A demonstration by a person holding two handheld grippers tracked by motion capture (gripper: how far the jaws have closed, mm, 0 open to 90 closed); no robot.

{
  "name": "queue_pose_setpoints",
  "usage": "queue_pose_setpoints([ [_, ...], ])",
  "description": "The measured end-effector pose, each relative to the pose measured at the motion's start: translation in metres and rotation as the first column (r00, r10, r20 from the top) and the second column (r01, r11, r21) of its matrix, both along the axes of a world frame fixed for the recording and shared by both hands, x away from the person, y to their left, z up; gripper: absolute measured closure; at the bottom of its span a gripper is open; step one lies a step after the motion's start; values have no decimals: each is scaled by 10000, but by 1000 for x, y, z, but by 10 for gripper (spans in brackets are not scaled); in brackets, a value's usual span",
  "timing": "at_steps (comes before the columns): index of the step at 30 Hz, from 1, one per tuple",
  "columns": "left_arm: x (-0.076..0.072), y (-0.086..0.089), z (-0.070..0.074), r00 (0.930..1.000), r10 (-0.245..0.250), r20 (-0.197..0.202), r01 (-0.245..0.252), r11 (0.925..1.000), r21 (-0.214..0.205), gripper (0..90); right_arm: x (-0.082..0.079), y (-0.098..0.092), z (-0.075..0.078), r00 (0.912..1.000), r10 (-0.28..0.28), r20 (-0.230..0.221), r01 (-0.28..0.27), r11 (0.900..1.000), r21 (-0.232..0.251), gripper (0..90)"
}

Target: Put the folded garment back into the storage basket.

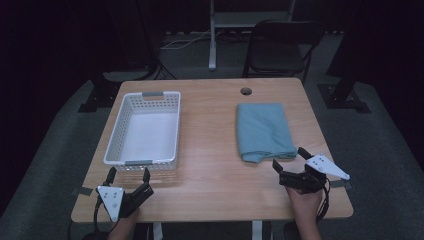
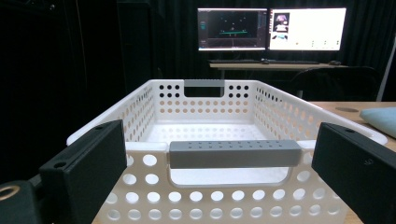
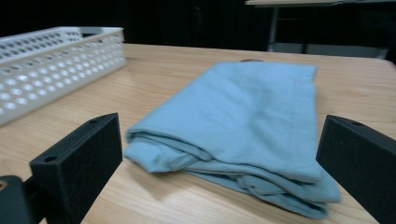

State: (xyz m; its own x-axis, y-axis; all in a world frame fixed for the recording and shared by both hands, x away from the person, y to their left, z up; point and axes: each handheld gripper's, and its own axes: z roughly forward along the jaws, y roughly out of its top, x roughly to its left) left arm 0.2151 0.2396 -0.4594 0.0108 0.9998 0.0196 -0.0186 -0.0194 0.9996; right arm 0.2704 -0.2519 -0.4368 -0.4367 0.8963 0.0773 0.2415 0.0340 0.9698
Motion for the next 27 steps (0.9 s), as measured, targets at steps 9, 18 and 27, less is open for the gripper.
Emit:
queue_pose_setpoints([
  [9, 0, 0, 0, 10000, -1, 10, 1, 10000, -2, 45, -9, -5, 0, 9996, -12, 288, 10, 10000, 88, 7],
  [18, 0, 0, 0, 10000, -3, 1, 3, 10000, 7, 45, -6, -7, -4, 9969, 260, -741, -254, 9996, 83, 8],
  [27, -1, 0, 0, 10000, -55, 24, 55, 10000, 2, 45, -5, -6, -4, 9972, 110, -737, -98, 9998, 177, 7],
])
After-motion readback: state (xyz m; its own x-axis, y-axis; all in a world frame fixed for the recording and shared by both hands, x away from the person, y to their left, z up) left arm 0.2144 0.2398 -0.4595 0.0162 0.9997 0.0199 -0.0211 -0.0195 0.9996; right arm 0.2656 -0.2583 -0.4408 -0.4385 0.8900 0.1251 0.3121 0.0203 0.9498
